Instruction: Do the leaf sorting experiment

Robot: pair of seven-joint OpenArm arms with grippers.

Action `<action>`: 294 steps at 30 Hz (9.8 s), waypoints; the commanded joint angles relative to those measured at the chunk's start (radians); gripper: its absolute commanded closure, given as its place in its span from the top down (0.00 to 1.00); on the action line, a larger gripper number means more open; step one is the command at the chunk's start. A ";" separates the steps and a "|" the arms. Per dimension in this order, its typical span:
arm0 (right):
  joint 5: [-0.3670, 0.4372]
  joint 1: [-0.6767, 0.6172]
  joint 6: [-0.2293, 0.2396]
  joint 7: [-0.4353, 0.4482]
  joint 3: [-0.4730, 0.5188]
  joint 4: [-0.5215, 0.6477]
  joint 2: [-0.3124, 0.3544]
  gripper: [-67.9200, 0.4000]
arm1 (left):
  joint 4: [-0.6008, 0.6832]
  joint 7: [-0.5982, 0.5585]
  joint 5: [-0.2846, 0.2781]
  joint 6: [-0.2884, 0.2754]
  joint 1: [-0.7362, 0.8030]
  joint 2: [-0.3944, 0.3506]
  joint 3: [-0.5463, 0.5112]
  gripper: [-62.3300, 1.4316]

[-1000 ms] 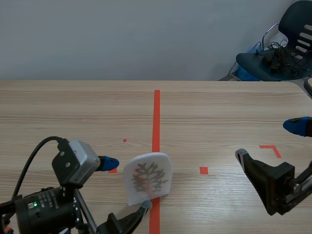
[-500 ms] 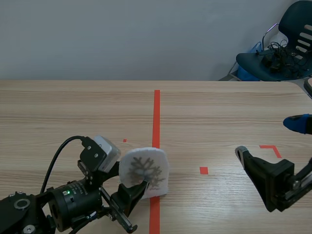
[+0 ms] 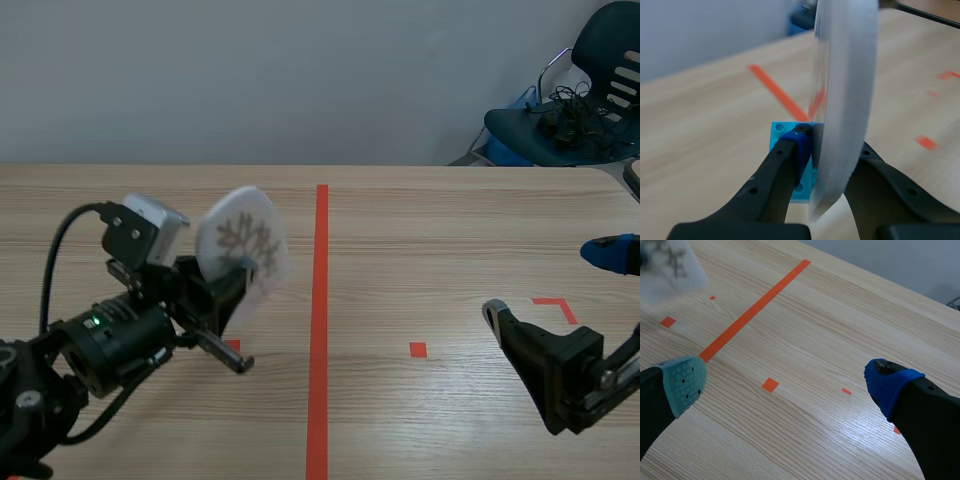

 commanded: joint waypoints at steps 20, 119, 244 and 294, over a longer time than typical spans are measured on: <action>0.008 0.012 0.000 0.021 0.010 0.015 -0.003 1.00 | -0.341 0.007 -0.243 0.175 -0.145 -0.127 -0.201 0.09; -0.275 0.565 0.206 0.154 -0.518 -0.466 -0.039 1.00 | 0.533 0.234 -0.352 -0.397 0.406 -0.131 -0.379 1.00; 0.105 0.220 0.075 -0.259 0.038 0.008 -0.069 0.96 | 0.533 0.243 -0.346 -0.393 0.404 -0.137 -0.381 1.00; 0.105 0.222 0.075 -0.240 0.040 0.008 -0.069 0.96 | -0.307 -0.058 0.095 -0.157 -0.132 0.097 0.208 0.94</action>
